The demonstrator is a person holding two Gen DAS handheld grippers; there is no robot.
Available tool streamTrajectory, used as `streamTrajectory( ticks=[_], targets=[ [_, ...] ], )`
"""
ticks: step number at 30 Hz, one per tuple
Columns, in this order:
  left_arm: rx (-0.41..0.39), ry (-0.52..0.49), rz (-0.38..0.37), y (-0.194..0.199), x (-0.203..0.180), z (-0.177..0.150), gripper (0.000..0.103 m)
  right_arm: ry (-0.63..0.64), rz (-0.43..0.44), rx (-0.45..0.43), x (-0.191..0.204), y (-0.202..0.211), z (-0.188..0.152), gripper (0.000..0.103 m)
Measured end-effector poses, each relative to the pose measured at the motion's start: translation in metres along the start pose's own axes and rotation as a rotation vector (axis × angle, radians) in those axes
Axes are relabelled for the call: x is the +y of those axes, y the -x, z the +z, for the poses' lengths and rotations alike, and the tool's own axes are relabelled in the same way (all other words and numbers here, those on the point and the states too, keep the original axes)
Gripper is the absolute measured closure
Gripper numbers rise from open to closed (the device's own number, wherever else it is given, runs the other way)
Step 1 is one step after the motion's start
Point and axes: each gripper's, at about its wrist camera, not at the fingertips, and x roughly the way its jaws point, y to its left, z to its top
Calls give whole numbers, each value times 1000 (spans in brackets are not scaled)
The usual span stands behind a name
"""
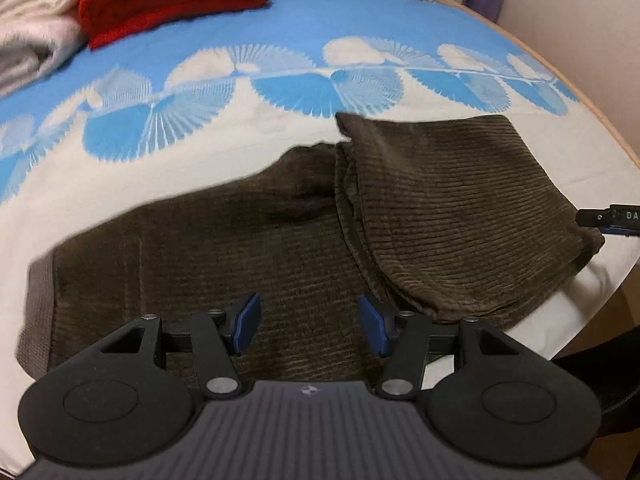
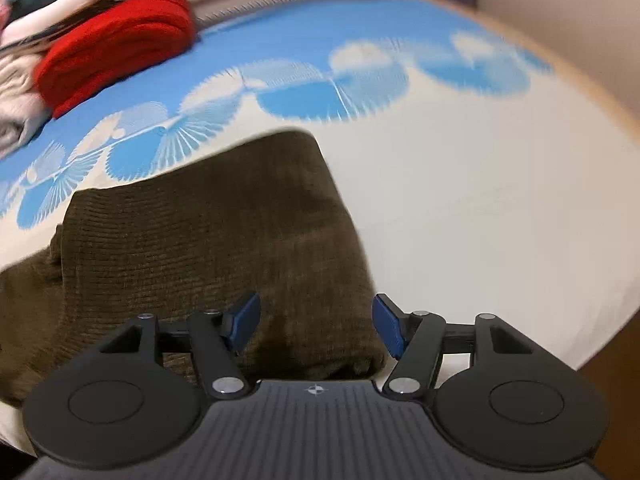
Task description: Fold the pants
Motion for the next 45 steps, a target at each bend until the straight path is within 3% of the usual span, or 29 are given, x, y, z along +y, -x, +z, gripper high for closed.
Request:
streamTrajectory(
  ticks=[9, 19, 20, 24, 26, 30, 32, 35, 39, 42, 45],
  targets=[
    [56, 32, -108, -18, -2, 4, 43, -83, 14, 40, -6, -13, -1, 29],
    [-15, -69, -198, -16, -41, 8, 43, -181, -35, 91, -24, -25, 2, 29],
    [8, -95, -178, -21, -45, 7, 43, -195, -24, 105, -26, -27, 1, 28],
    [230, -218, 45, -60, -54, -13, 40, -203, 10, 170, -24, -37, -4, 28],
    [203, -226, 64, -57, -54, -11, 41, -185, 6, 183, -21, -40, -5, 27],
    [73, -139, -29, -32, -45, 2, 39, -169, 10, 189, -17, -41, -5, 29],
    [44, -100, -29, -26, -40, 6, 39, -156, 7, 183, -14, -40, -5, 38],
    [-7, -64, -20, -20, -35, 12, 39, -116, -4, 154, -11, -36, -6, 58],
    [-88, -3, -101, -5, -30, 17, 33, -73, 12, 85, -2, -19, -5, 69],
    [-113, 27, -179, 4, -32, 20, 23, 108, 25, -52, 26, 8, -5, 72],
    [-129, 69, -305, 12, -32, 20, 23, 375, 80, -258, 66, 45, -20, 73]
  ],
)
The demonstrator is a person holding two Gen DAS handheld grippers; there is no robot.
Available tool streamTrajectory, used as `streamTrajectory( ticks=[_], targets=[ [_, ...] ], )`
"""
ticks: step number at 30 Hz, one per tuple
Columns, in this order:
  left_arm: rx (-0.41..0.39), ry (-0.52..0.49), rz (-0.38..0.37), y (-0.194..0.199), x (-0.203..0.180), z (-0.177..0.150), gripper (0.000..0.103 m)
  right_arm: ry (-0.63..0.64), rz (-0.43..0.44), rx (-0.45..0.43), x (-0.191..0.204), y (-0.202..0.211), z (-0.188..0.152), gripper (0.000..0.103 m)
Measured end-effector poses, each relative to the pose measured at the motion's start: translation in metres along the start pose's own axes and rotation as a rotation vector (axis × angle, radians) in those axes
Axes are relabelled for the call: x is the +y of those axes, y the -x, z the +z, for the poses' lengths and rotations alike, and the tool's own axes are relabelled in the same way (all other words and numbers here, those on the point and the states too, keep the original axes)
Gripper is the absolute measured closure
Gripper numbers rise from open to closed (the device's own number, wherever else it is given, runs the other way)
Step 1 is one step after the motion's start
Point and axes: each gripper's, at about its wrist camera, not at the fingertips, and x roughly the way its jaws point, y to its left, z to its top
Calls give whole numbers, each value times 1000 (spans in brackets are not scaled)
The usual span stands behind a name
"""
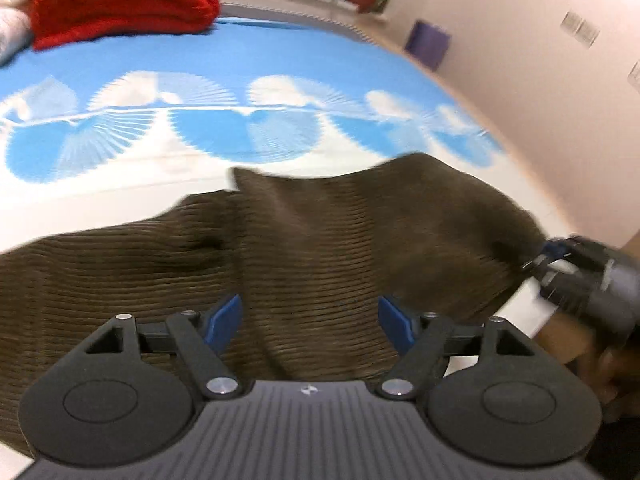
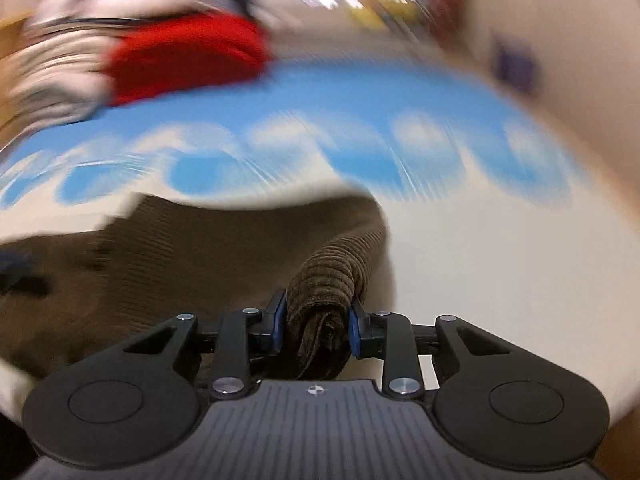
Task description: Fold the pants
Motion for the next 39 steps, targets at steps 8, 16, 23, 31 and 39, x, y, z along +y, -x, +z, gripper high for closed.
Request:
streamTrajectory(
  ticks=[8, 16, 23, 31, 39],
  targets=[
    [-120, 13, -143, 13, -19, 12, 11, 471, 147, -273, 99, 39, -24, 74],
    [-104, 134, -91, 4, 6, 24, 11, 589, 207, -290, 125, 31, -35, 75],
    [-43, 91, -58, -16, -5, 25, 21, 676, 257, -297, 145, 40, -53, 75],
    [-27, 80, -2, -31, -6, 19, 38, 658, 247, -280, 144, 42, -50, 75],
    [17, 4, 76, -38, -8, 17, 83, 591, 226, -226, 151, 38, -39, 69]
  ],
)
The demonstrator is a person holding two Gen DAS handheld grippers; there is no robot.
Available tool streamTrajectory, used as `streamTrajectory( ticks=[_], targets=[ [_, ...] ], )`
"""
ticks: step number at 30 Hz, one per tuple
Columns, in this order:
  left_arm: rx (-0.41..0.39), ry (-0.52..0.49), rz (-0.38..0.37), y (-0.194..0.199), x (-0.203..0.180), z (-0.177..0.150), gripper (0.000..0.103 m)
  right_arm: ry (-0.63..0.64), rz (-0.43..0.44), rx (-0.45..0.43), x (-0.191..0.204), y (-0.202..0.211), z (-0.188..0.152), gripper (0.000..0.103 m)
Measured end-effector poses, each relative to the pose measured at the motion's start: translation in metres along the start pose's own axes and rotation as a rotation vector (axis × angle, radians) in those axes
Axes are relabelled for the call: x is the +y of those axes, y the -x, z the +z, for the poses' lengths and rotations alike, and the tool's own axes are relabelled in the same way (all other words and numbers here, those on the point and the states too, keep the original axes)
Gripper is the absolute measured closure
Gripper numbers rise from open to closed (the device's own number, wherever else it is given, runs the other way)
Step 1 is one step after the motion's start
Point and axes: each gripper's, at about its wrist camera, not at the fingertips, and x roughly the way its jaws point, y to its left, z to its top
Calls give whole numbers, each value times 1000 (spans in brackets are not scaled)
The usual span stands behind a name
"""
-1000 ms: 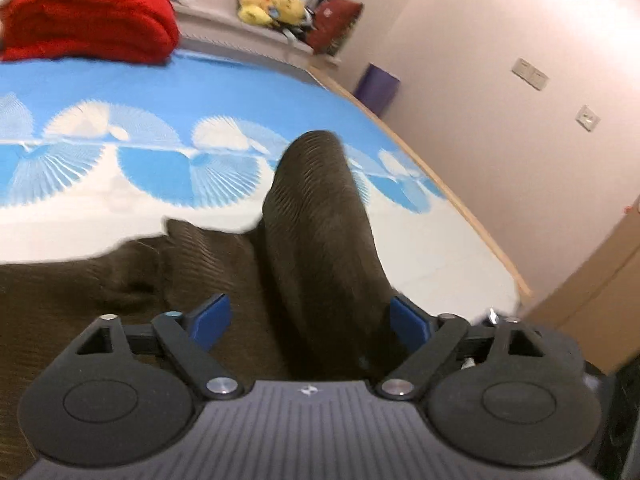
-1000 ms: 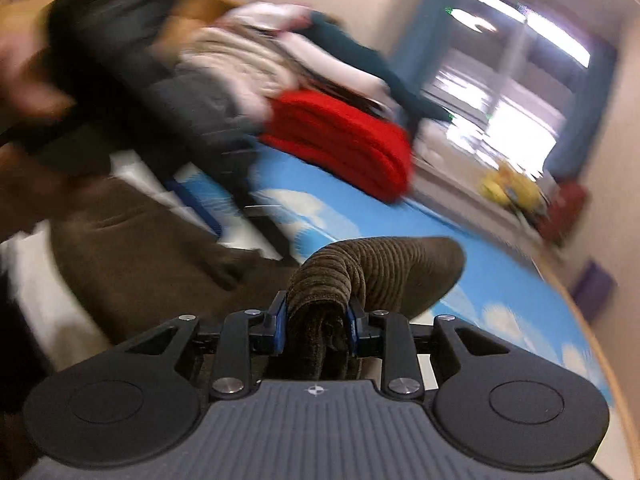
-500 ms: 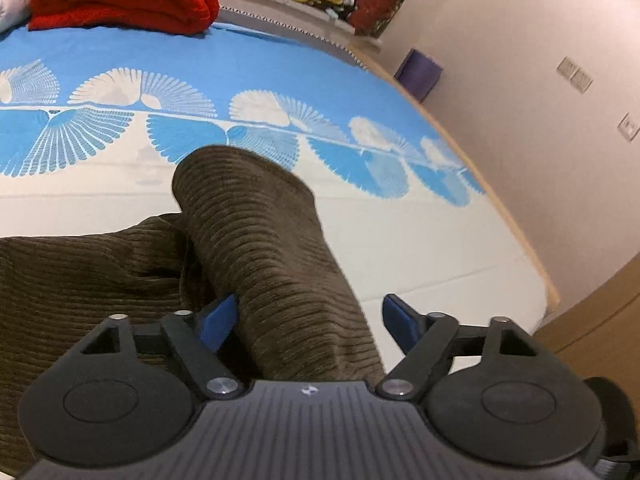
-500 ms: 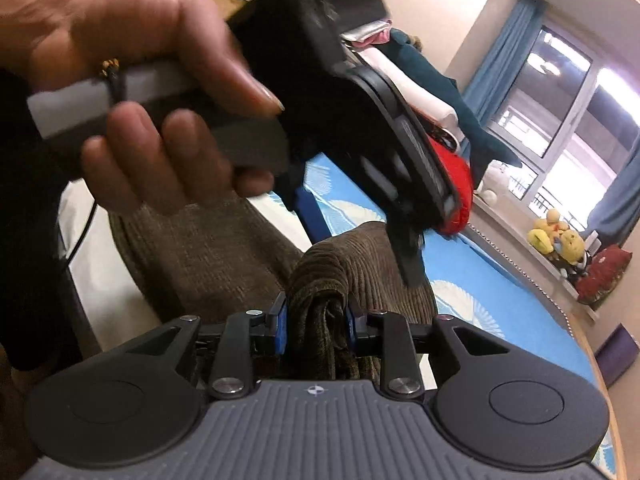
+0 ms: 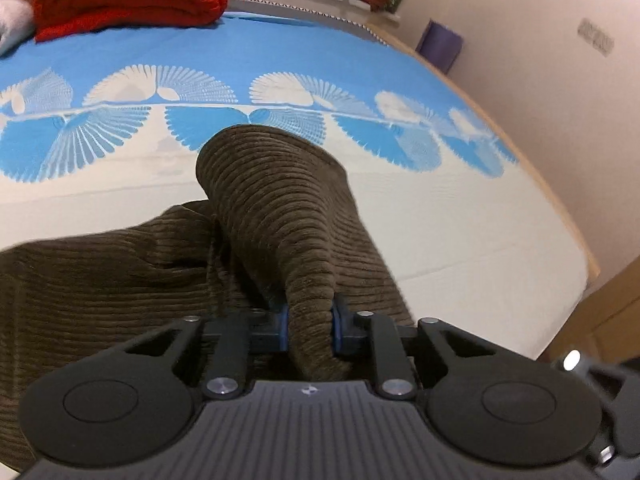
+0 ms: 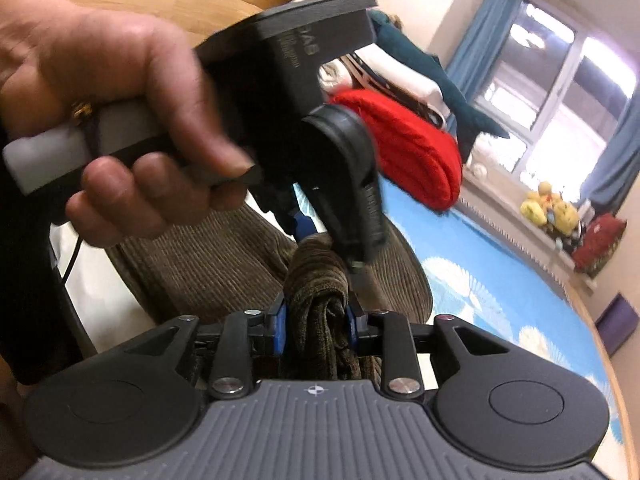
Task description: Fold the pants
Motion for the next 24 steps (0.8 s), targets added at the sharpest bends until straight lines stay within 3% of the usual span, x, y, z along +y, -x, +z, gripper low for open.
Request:
streamTrajectory(
  ticks=[3, 5, 8, 11, 14, 17, 19, 21, 23, 24],
  targets=[
    [-21, -33, 18, 10, 9, 0, 85, -53, 46, 19, -5, -1, 7, 58],
    [-31, -18, 39, 22, 27, 1, 85, -131, 98, 2, -15, 5, 15, 41],
    [-36, 56, 90, 46, 72, -1, 85, -303, 192, -36, -42, 13, 29, 34],
    [-65, 141, 166, 81, 127, -10, 85, -491, 227, -49, -69, 6, 36, 28],
    [-106, 231, 249, 121, 183, -25, 86, -659, 222, 21, -82, -24, 31, 28],
    [-100, 300, 330, 146, 231, -38, 84, -786, 240, 163, -79, -66, 26, 28],
    [-73, 345, 357, 152, 260, -45, 73, -826, 266, 222, -71, -90, 24, 28],
    [-41, 410, 333, 151, 287, -51, 36, -864, 292, 265, -63, -109, 23, 28],
    [0, 470, 286, 145, 307, -54, 19, -915, 345, 310, -56, -128, 23, 26],
    [25, 502, 278, 140, 314, -55, 19, -931, 361, 329, -52, -135, 23, 25]
  ],
)
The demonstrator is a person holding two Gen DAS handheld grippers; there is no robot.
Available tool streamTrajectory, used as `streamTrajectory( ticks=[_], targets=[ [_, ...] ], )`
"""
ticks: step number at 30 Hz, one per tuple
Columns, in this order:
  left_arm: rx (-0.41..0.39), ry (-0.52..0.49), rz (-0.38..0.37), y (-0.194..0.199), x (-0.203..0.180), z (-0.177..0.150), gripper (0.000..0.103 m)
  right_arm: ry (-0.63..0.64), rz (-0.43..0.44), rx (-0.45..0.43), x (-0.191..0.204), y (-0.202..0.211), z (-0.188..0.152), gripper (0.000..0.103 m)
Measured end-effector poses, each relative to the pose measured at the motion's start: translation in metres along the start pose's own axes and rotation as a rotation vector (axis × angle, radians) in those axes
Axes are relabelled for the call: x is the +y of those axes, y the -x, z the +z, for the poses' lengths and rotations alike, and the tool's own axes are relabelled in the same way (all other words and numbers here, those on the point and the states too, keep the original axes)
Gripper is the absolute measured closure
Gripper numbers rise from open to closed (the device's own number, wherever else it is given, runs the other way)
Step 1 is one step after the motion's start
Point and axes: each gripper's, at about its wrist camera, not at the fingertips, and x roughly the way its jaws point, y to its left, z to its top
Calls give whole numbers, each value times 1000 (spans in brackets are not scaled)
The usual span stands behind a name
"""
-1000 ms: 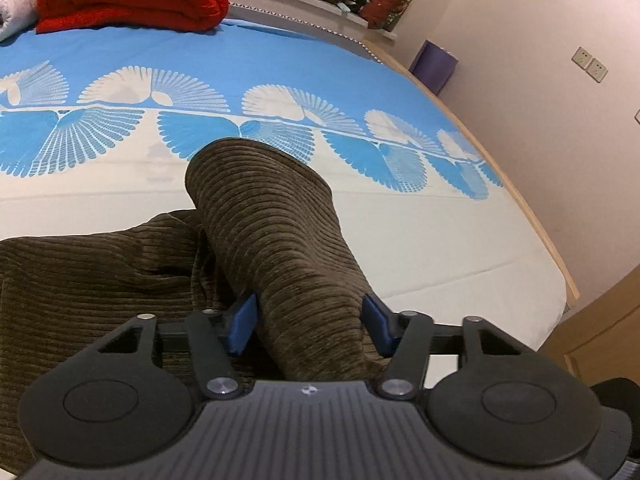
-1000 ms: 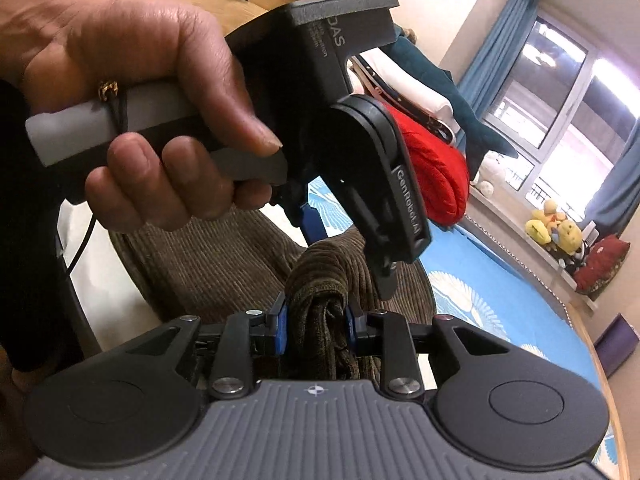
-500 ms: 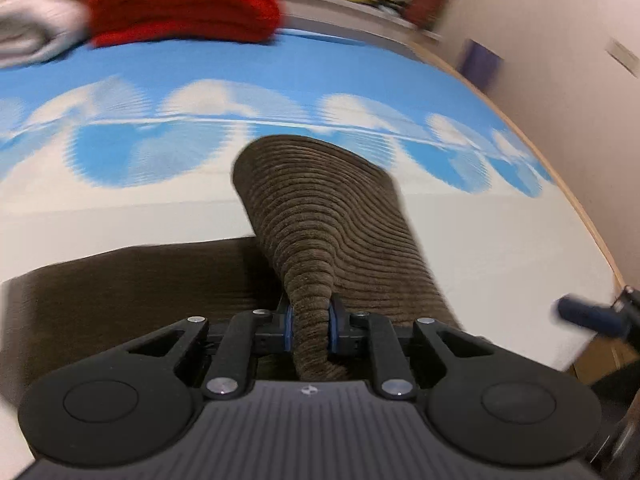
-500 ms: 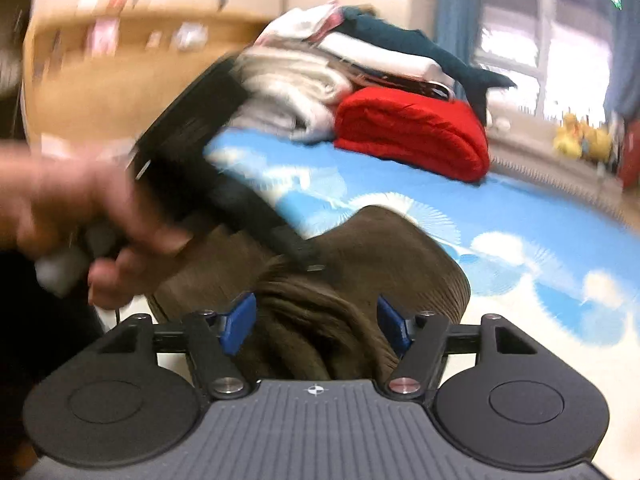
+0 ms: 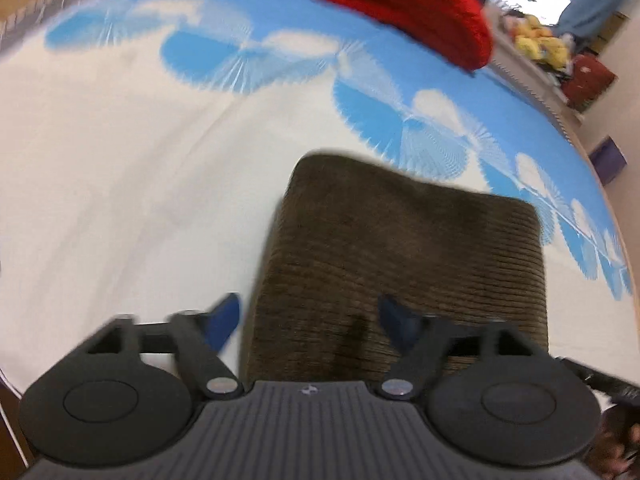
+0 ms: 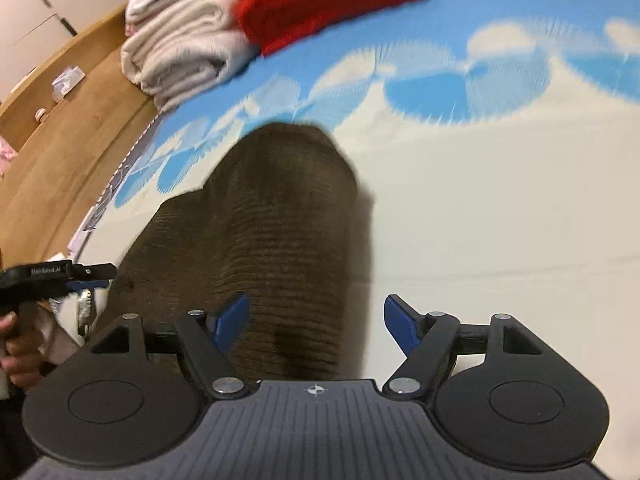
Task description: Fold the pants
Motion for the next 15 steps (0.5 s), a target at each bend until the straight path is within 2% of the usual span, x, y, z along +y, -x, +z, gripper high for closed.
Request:
streamTrajectory(
  ticks=[2, 7, 8, 9, 10, 11, 13, 15],
  targets=[
    [53, 25, -1, -13, 4, 3, 19, -22, 4, 41, 5, -18, 0, 20],
    [134, 16, -33, -39, -5, 10, 19, -30, -53, 119, 15, -60, -5, 20],
    [143, 3, -24, -44, -9, 11, 19, -34, -57, 120, 17, -63, -4, 39],
    [147, -23, -8, -49, -16, 11, 21, -33, -43, 112, 18, -65, -3, 48],
    [144, -46, 8, -53, -23, 11, 24, -25, -43, 101, 19, -64, -3, 61],
    [141, -57, 12, -55, -29, 12, 31, -16, -53, 81, 22, -61, -1, 71],
    [127, -60, -14, -56, -41, 15, 45, -15, -57, 62, 20, -52, 6, 77],
    [108, -66, -75, -55, -60, 19, 59, -21, -61, 36, 17, -38, 19, 78]
  ],
)
